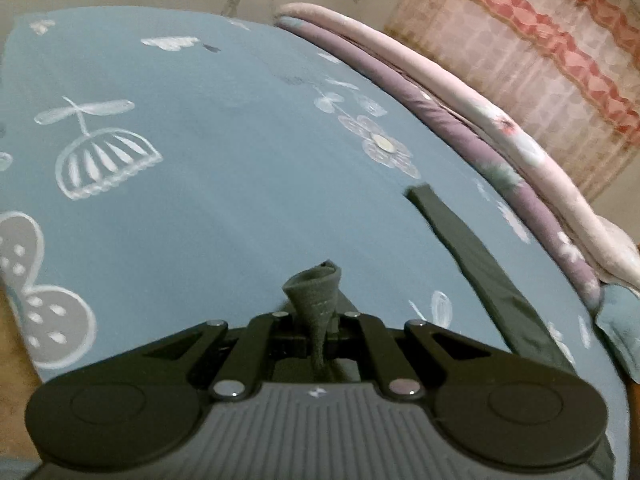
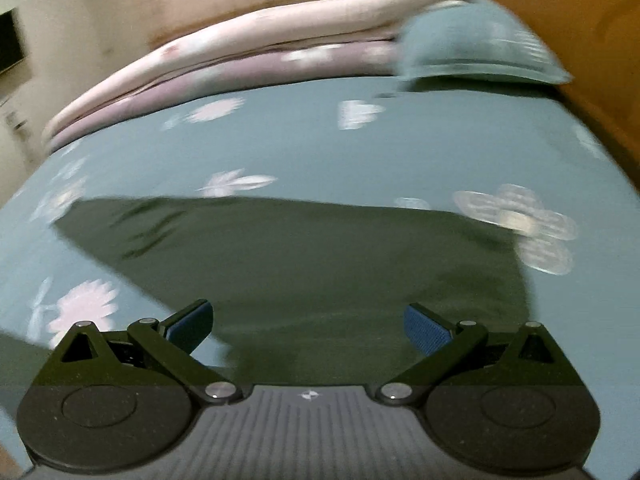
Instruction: Fold clothes
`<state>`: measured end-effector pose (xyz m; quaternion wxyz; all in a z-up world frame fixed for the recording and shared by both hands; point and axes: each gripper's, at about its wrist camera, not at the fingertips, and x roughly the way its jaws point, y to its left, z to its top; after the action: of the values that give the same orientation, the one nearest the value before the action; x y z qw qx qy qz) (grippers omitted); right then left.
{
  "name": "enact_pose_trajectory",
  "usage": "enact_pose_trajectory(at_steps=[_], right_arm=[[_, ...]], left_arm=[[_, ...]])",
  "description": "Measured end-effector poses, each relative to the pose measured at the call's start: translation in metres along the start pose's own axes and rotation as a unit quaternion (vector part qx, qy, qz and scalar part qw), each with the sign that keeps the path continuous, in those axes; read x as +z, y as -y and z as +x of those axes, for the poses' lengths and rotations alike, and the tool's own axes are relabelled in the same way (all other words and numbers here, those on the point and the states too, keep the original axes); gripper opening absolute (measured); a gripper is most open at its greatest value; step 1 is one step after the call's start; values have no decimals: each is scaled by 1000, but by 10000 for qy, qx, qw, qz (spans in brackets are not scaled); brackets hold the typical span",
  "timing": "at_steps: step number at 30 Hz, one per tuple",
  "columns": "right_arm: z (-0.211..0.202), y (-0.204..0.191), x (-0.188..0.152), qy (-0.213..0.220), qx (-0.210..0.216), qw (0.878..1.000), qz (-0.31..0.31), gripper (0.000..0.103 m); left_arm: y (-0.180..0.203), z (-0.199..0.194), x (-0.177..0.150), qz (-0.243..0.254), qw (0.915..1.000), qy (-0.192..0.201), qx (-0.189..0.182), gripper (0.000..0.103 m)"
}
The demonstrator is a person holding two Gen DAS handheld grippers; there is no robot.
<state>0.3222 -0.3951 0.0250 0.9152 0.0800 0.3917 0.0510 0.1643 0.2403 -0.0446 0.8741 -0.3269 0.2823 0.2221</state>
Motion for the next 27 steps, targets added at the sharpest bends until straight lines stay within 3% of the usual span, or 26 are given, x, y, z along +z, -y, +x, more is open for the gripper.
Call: enact_pose_trajectory(at_steps=[6,10,13,17,19,27], right_arm=[[-26,60,-24,45,-604,9926,1056,103],[-42,95,-58,106,-628,9761,2079,103],[-51,122,-89,102,-492,9548,2930,103],[-63,157,-130,95,-297,9148,4026,103],[-57,166,-149,133,169,8965,4425,98],[-37,172,-157,341,442,8957,4412,96]], left_arm=[[-5,17,5,-229,9986,-179,445,3],[-2,29,3,-179,9969,-422,646,3],[-5,35,1,-246,9959,-550,667,3],[-8,41,-1,-288,9948,-679,706,4],[-7,42,-1,-250,9947,-703,707,4],[-6,43,0,-164,9947,-766,670,4]])
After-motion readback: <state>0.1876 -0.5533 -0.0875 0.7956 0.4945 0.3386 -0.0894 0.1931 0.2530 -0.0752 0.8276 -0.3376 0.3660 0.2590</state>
